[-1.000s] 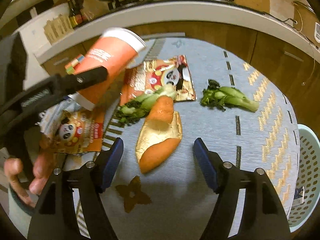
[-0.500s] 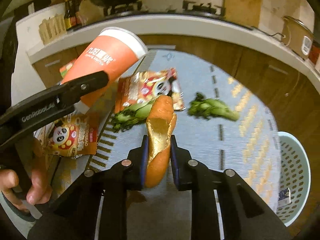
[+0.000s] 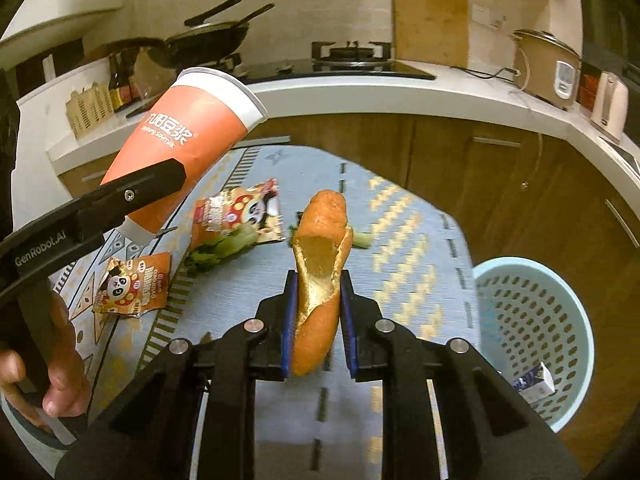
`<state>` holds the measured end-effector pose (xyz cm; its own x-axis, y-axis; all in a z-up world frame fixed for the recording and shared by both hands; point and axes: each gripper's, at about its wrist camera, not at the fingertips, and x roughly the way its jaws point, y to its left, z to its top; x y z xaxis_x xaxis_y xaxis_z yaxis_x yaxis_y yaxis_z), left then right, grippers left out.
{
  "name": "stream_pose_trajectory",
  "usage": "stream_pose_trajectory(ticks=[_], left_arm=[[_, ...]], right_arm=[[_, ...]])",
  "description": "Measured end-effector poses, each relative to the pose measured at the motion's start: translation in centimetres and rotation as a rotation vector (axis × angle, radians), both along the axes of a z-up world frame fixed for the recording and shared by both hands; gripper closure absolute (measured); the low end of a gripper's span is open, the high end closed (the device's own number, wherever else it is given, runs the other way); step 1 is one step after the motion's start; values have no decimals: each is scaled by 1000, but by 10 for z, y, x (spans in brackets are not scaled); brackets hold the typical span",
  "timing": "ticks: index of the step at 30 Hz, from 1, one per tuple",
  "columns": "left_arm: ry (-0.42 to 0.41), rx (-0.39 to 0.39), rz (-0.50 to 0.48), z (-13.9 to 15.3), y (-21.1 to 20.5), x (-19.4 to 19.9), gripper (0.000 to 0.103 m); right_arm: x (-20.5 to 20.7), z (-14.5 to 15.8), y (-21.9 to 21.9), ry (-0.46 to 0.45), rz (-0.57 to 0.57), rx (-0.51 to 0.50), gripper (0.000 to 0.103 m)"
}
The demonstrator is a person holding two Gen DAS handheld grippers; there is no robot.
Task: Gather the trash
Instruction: 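Carry the bread and cup over the basket and open both tools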
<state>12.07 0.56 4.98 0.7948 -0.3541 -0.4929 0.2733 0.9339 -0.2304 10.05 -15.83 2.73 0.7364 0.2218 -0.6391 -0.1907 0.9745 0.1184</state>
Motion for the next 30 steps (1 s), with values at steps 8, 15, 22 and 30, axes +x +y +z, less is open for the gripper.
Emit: stream_pose_trajectory(ticks=[8,15,22,30], left_arm=[[-2,11,-84,5,-49,-5,40],[19,39,-172,0,-104,-1,40],[67,77,-250,-21,-149,5,40],[152,121,-311,-46,-195,21,40]], right_arm=[[-12,11,-55,-35,-92,56,86],[-18,9,-109,-35,-184,90,86],[-21,-7,-154,-6,-266,115,86],[-18,-32,-201,61,-370,133,86]])
